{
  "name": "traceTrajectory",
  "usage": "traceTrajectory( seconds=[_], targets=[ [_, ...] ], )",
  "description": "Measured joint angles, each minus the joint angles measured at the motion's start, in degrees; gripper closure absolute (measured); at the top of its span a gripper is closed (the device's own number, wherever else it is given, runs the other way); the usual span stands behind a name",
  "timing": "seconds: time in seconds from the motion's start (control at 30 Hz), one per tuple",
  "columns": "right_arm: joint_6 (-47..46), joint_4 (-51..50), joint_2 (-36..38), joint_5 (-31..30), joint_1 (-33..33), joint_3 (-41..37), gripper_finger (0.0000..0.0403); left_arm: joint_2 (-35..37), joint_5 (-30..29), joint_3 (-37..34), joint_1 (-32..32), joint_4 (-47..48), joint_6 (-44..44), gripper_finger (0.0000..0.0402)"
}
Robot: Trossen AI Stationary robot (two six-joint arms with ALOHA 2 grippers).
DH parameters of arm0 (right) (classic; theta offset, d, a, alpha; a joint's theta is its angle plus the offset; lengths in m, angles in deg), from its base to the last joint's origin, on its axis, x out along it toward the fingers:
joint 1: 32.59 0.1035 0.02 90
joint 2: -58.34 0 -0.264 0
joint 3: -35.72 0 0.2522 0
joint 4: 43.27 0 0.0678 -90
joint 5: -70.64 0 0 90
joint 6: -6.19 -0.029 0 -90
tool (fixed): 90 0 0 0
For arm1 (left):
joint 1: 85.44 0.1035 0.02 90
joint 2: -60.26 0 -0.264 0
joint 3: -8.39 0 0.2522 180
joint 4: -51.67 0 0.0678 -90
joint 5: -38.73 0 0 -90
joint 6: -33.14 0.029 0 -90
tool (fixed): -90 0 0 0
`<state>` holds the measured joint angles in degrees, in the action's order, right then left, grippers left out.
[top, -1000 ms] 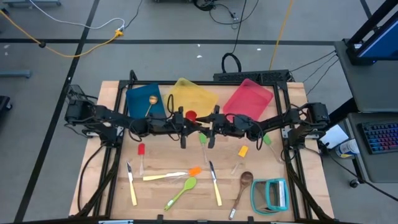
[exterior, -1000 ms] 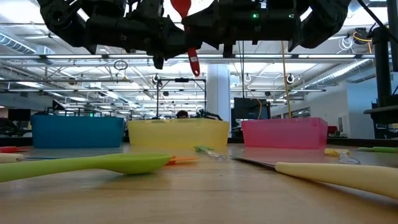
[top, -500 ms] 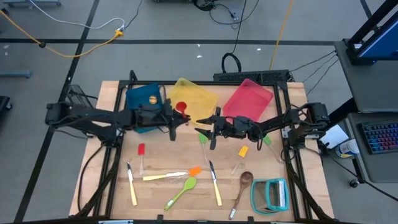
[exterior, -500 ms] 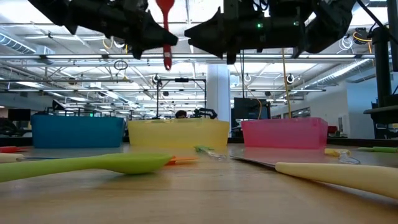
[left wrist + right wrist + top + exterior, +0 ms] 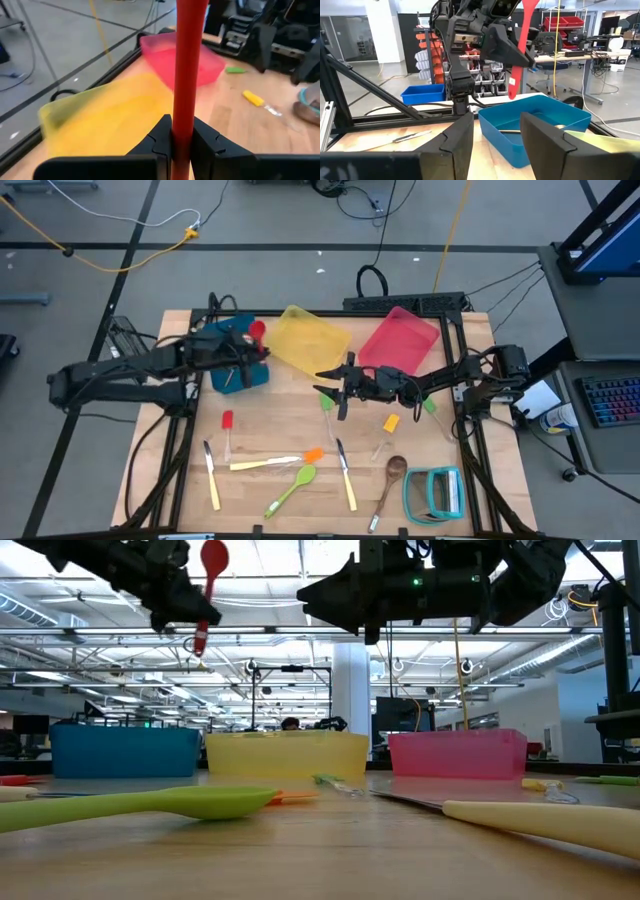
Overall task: Pick & Place Kitchen Items
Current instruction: Put the red serving spoon into the blue bin
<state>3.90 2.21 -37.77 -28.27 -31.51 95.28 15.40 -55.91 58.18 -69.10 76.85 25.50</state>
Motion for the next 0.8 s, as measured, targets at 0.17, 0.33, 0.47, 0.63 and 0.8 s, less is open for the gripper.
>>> traceTrajectory(
  seconds=[0.17,0.33,0.47,0.63,0.8],
  targets=[
    [0.0,0.0,0.0,0.01,0.0,0.0,0.0247,5.88,0.53,0.0,4.23,8.11,0.7,0.0357],
    [-0.02,0.02,0.0,0.01,0.0,0.0,0.0248,9.86,3.17,0.0,8.57,15.87,0.0,0.0364],
    [-0.03,0.02,0.0,0.01,0.0,0.02,0.0248,10.83,4.26,-0.4,11.69,18.73,0.24,0.0363],
    [-0.04,0.02,0.0,0.01,0.0,0.03,0.0249,10.8,12.44,-2.79,16.97,18.21,1.29,0.0357],
    [-0.04,0.02,0.0,0.01,0.02,0.04,0.0251,10.76,15.91,-5.93,23.97,16.87,1.22,0.0364]
  ],
)
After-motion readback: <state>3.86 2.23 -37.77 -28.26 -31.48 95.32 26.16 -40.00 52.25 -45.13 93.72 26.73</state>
